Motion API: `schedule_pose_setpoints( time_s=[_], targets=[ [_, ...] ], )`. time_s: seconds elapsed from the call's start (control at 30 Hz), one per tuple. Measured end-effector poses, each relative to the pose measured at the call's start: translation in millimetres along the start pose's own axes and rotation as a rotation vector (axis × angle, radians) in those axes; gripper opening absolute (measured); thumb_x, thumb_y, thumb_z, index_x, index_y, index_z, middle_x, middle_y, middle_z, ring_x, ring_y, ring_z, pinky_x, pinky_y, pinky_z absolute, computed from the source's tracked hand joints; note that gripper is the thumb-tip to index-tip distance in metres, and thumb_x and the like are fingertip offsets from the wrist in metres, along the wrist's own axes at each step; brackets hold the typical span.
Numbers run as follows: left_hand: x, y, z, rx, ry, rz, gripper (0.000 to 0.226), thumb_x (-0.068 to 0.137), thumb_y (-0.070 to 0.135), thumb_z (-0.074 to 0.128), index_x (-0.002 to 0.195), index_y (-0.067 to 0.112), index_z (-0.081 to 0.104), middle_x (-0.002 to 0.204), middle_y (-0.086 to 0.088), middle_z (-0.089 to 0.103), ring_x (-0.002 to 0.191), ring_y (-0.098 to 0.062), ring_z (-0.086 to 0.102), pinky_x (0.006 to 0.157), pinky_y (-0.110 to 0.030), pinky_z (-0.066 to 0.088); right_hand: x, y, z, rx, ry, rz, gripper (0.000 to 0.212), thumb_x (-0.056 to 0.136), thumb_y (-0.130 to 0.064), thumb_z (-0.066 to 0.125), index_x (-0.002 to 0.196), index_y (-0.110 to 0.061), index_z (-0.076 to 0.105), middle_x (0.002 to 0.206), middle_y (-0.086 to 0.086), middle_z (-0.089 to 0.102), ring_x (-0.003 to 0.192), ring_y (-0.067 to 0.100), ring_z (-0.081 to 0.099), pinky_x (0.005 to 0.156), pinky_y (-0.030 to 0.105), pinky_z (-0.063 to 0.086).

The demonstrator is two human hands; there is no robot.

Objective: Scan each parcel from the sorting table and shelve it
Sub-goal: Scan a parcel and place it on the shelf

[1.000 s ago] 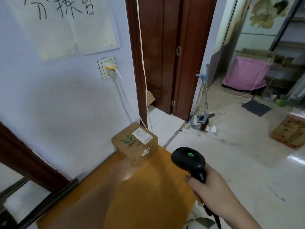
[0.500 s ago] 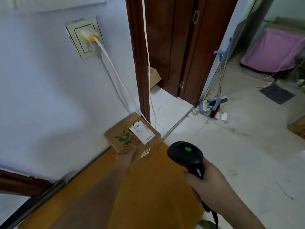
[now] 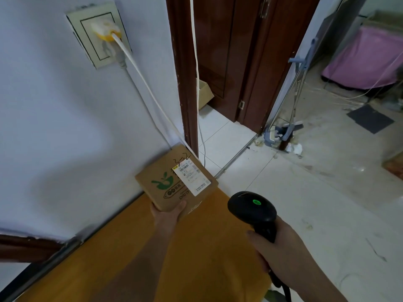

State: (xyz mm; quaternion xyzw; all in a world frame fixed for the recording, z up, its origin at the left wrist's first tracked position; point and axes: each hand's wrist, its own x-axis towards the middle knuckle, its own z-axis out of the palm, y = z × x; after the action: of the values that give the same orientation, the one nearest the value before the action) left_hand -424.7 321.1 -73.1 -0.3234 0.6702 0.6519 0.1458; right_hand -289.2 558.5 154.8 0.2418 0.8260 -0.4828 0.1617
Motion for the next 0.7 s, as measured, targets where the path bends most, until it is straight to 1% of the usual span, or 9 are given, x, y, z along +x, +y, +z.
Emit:
schedule_pose_setpoints(
  time_s=[0.1,0.2,0.27,0.33,0.4,0.47,0.53,0.6,0.7],
  targets=[
    [-12,1,5,-0.083,-0.028,-0.077,0.132,0.057,0.037,0.101,0.155,0.055,0.013,0.138,0.004,0.054,0.119,-0.034,0.062,0.083,-0.062,0.061,2,-1,5,0.006,-0.002,0.002,0.010,0.089,-0.022,0.069,0.090,-0.022,0.059,0.058,0.002,0.057,0.052,0.017,0.053,0.059,0.030,0.049],
    [-18,-1,9,-0.134,-0.027,-0.073,0.126,0.065,0.024,0.098,0.156,0.055,0.015,0.135,0.005,0.056,0.120,-0.030,0.061,0.093,-0.060,0.057,2,-2,12,0.009,0.008,-0.006,0.011,0.088,-0.020,0.070,0.089,-0.020,0.059,0.057,0.002,0.055,0.052,0.017,0.052,0.058,0.029,0.047],
    [-21,-5,10,-0.136,-0.027,-0.043,0.127,0.066,0.024,0.097,0.157,0.054,0.014,0.133,0.006,0.056,0.120,-0.028,0.059,0.097,-0.058,0.056,0,-3,15,0.008,0.010,-0.015,0.011,0.088,-0.020,0.070,0.089,-0.019,0.059,0.056,0.002,0.054,0.052,0.018,0.052,0.059,0.030,0.048],
    [-22,-10,9,-0.116,-0.028,-0.035,0.132,0.061,0.032,0.100,0.157,0.054,0.012,0.134,0.006,0.056,0.121,-0.027,0.058,0.099,-0.058,0.055,-2,-2,17,0.007,0.009,-0.019,0.011,0.089,-0.020,0.070,0.089,-0.019,0.059,0.057,0.003,0.054,0.054,0.019,0.053,0.060,0.030,0.049],
    [-14,-20,7,-0.045,-0.030,-0.008,0.143,0.042,0.053,0.103,0.153,0.060,0.012,0.140,0.004,0.055,0.128,-0.030,0.056,0.102,-0.061,0.052,-4,-2,17,0.007,0.008,-0.019,0.011,0.090,-0.020,0.069,0.089,-0.019,0.058,0.058,0.004,0.055,0.055,0.019,0.053,0.061,0.030,0.049],
    [4,-38,5,-0.025,-0.032,0.014,0.151,0.026,0.064,0.101,0.150,0.063,0.013,0.143,0.003,0.054,0.132,-0.032,0.054,0.103,-0.062,0.051,-6,-1,17,0.012,0.005,-0.010,0.012,0.091,-0.021,0.069,0.090,-0.020,0.057,0.059,0.003,0.055,0.054,0.017,0.054,0.060,0.028,0.049],
    [5,-42,3,0.003,-0.050,0.024,0.152,0.024,0.065,0.101,0.149,0.064,0.014,0.144,0.004,0.054,0.132,-0.031,0.053,0.104,-0.061,0.051,-8,1,17,0.025,0.008,0.003,0.012,0.091,-0.021,0.069,0.089,-0.021,0.057,0.058,0.002,0.055,0.052,0.016,0.053,0.057,0.026,0.048],
    [-1,-41,1,0.017,-0.068,0.038,0.153,0.026,0.062,0.101,0.152,0.060,0.014,0.144,0.005,0.054,0.131,-0.030,0.053,0.105,-0.060,0.051,-9,3,17,0.039,0.017,0.009,0.012,0.091,-0.021,0.069,0.089,-0.022,0.057,0.057,0.001,0.055,0.050,0.015,0.053,0.054,0.024,0.048],
    [-10,-40,-2,0.013,-0.121,0.095,0.152,0.033,0.051,0.105,0.157,0.050,0.016,0.143,0.004,0.055,0.131,-0.028,0.055,0.102,-0.058,0.054,-5,8,18,0.034,0.029,-0.016,0.012,0.091,-0.020,0.068,0.089,-0.022,0.056,0.057,0.002,0.054,0.050,0.015,0.053,0.054,0.025,0.048]
  ],
)
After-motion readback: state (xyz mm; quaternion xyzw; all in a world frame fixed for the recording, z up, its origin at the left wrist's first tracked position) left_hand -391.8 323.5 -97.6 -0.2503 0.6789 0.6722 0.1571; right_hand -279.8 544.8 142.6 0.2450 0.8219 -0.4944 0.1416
